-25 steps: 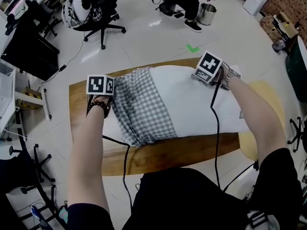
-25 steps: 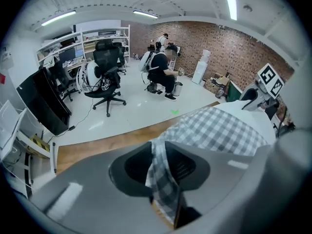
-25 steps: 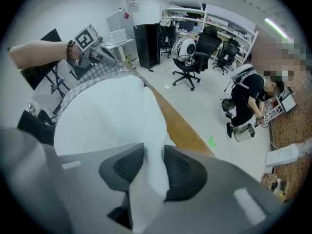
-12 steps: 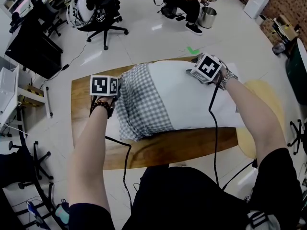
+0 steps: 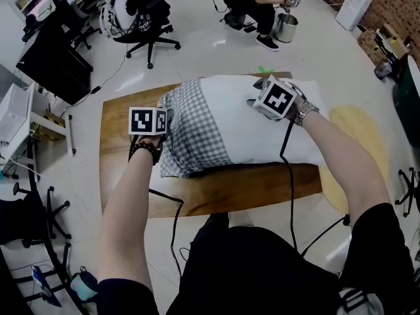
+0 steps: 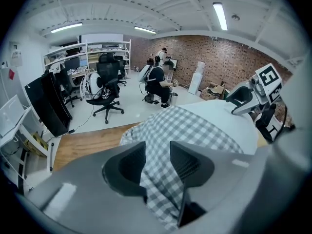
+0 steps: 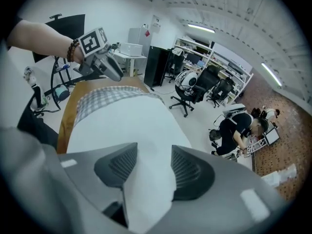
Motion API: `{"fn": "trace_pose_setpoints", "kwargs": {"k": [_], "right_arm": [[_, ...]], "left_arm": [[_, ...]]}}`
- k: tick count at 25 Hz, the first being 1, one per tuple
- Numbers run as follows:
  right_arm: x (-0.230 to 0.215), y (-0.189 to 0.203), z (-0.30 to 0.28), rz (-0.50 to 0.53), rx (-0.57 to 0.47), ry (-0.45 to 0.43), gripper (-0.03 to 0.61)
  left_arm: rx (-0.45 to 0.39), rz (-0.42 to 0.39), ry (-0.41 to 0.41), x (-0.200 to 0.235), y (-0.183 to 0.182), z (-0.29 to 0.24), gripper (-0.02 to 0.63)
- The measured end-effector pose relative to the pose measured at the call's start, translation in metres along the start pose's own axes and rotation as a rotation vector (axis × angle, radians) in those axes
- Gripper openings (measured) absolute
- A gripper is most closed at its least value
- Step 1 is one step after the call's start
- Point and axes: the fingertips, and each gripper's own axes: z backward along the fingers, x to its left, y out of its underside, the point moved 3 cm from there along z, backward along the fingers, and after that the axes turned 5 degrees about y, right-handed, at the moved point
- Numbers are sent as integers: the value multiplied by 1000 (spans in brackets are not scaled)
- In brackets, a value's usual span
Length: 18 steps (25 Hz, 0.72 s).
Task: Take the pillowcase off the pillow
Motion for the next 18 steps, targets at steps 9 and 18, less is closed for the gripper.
{"fn": "trace_pose_setpoints", "kwargs": {"k": [9,18], "right_arm": [[80,19,21,95,-45,-26,218],[141,37,36,208,-79,-23,244]], "left_arm": [[-60,20,7,-57,55,19,170],[-83,45,-8,-98,103,34,203]]}}
